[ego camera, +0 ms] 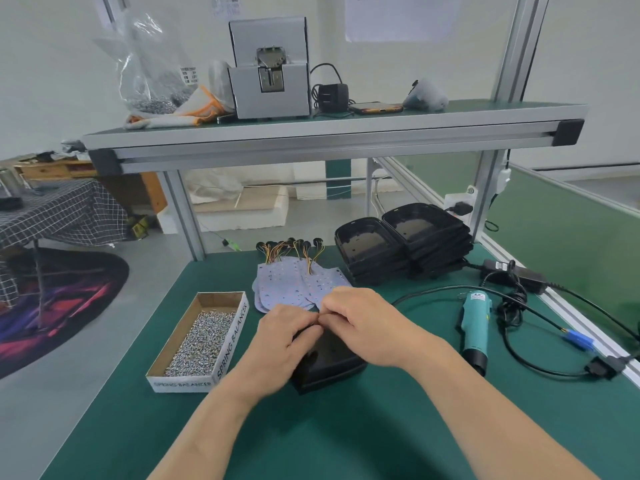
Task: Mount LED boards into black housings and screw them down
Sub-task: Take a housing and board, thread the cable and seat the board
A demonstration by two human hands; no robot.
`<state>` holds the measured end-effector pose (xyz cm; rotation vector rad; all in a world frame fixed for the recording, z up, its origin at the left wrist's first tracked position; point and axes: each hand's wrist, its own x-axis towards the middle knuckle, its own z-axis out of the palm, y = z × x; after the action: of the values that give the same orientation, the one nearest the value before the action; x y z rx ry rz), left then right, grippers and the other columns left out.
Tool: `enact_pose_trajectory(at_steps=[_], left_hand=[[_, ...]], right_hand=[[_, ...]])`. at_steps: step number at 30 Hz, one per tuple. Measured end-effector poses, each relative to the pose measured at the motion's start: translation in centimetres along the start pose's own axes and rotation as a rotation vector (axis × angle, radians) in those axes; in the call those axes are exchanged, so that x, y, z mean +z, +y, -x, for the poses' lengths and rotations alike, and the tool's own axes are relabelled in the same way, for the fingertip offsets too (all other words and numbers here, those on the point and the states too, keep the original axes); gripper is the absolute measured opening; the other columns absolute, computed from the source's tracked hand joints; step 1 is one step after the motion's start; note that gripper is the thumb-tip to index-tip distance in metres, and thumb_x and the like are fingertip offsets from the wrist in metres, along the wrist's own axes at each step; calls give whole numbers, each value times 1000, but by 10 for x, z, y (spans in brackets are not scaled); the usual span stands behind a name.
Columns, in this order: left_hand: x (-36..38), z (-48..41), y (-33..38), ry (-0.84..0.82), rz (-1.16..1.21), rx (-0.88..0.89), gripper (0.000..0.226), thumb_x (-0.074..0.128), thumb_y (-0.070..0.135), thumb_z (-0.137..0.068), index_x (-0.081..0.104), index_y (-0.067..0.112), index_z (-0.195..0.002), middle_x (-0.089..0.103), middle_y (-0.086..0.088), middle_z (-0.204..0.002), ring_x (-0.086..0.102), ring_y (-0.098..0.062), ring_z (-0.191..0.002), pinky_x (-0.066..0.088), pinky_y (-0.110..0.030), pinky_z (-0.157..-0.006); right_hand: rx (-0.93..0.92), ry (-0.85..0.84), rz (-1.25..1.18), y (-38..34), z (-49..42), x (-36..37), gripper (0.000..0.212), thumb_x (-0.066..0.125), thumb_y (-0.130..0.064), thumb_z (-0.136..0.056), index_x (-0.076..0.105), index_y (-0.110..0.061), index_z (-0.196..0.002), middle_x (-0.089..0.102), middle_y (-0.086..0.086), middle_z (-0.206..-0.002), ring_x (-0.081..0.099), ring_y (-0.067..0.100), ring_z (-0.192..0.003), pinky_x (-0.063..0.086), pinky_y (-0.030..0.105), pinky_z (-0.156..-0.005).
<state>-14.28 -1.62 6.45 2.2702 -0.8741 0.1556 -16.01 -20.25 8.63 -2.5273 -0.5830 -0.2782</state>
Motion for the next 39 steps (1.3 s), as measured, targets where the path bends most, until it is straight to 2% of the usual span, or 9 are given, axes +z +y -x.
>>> enact_pose_trajectory(at_steps=[5, 8, 12, 17, 24, 27, 32, 36, 39], left_hand=[[14, -1, -10, 82, -64, -241, 27, 44, 37, -104, 68, 27, -112, 34, 4, -155, 8, -22, -153, 11, -47, -122], [12, 2, -12, 66, 111, -316, 16, 50, 38, -101, 64, 45, -104, 1, 3, -167, -20, -15, -152, -2, -41, -124], [2, 1, -2, 27, 340, -345, 14, 60, 42, -96, 68, 54, -99, 1, 11, -167, -8, 35, -129, 18, -25, -110], [-7, -13, 7, 133, 140, -281, 9, 69, 39, -90, 70, 47, -94, 36, 9, -157, 34, -1, -138, 22, -16, -96], [-6, -26, 25, 62, -95, -191, 46, 73, 34, -81, 63, 28, -126, 29, 6, -162, 32, -6, -144, 20, -9, -87], [-20, -22, 15, 12, 143, -189, 76, 68, 64, -71, 48, 41, -140, 22, 18, -161, 23, 5, -145, 22, -19, -111], [-29, -24, -7, 216, 737, -365, 40, 41, 62, -99, 49, 53, -138, 45, 12, -150, 61, -8, -115, 45, -44, -106], [-21, -26, -17, -74, 1050, -294, 96, 77, 75, -62, 51, 33, -144, 59, -7, -142, 54, -27, -131, 38, -49, -110], [-17, -31, -20, -149, 1128, -267, 89, 88, 64, -54, 65, 28, -132, 72, -7, -119, 71, -23, -98, 53, -40, -88]], right_hand=[[-17, 189, 74, -9, -2, -3, 28, 49, -21, -101, 45, -17, -73, 40, -7, -70, 42, 19, -69, 41, 38, -63], [-16, 209, 75, -11, -5, 1, 29, 50, -19, -100, 41, -20, -72, 39, -10, -68, 41, 17, -69, 36, 35, -62], [69, 257, -82, -11, -6, 4, 23, 56, -13, -99, 56, -9, -76, 52, -5, -75, 48, 18, -73, 42, 37, -68], [113, 125, -52, -15, -6, -30, 22, 51, -20, -102, 58, -14, -81, 52, -9, -79, 49, 14, -77, 43, 33, -74], [218, -279, 236, -35, -9, -40, 26, 38, -29, -105, 42, -20, -82, 44, -4, -75, 47, 24, -78, 35, 37, -68], [260, -175, -92, -23, -4, -44, 24, 48, -29, -104, 51, -20, -82, 55, -3, -82, 48, 13, -76, 39, 29, -69], [311, -58, -489, -12, 4, -41, 25, 51, -24, -104, 55, -13, -81, 43, -12, -66, 34, 1, -53, 29, 11, -50], [277, -84, -660, -16, 6, -40, 28, 50, -21, -105, 55, -17, -79, 44, -7, -68, 33, 6, -57, 28, 17, -52], [231, -74, -714, -19, 8, -41, 27, 49, -21, -106, 54, -14, -80, 51, 2, -72, 33, 7, -57, 26, 21, -53]])
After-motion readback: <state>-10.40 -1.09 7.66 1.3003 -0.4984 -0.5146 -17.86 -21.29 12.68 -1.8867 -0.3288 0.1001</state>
